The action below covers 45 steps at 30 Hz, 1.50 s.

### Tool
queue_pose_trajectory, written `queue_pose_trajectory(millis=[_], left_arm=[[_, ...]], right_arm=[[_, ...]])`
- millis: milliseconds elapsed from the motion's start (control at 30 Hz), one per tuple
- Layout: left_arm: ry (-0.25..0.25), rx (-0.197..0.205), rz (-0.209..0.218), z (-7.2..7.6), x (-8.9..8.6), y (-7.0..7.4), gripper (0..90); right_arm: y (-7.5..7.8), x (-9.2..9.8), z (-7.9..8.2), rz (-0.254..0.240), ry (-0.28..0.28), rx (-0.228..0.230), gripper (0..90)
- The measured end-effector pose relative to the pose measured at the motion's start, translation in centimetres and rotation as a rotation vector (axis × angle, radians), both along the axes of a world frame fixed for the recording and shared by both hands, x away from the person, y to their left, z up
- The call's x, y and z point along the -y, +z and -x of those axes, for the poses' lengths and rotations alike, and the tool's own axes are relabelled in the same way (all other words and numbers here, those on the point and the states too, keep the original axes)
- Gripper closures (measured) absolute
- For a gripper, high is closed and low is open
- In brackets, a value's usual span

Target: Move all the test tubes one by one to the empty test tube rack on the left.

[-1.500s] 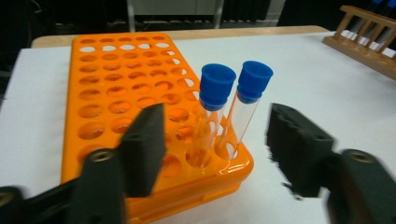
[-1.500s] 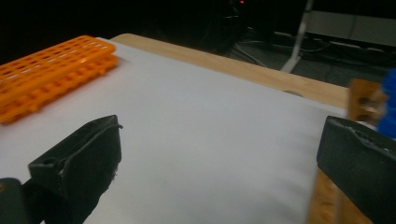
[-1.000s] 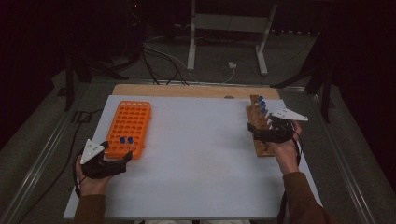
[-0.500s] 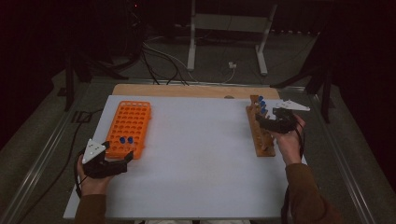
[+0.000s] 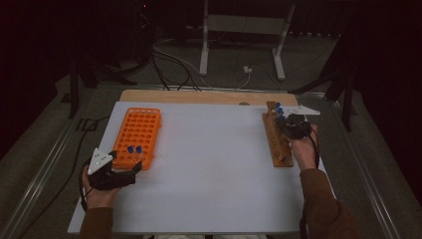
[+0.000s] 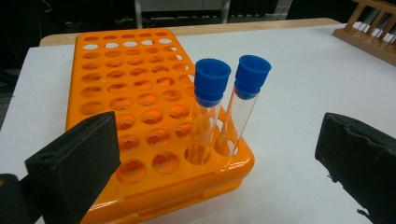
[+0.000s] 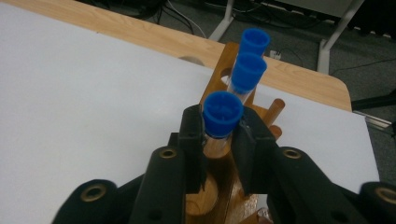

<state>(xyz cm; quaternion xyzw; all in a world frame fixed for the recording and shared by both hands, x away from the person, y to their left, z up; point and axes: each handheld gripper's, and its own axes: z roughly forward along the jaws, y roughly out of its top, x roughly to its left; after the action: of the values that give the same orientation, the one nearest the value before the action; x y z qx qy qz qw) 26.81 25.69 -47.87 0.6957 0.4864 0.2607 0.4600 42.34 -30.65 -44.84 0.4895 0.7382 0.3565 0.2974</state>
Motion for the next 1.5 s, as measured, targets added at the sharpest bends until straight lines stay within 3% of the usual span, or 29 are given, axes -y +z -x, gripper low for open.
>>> queue_pose_trajectory(millis=[533,1500], left_arm=[[0.000,-0.003,0.002,0.0,-0.1,0.0,0.9],[-0.007,-0.009,0.000,0.0,0.0,-0.1,0.8]], right_arm=[[-0.5,-0.3,-1.1,-0.033,-0.012,-0.032,76.7],[1.9,0.6,0.4,-0.074,-0.005,0.037,77.2]])
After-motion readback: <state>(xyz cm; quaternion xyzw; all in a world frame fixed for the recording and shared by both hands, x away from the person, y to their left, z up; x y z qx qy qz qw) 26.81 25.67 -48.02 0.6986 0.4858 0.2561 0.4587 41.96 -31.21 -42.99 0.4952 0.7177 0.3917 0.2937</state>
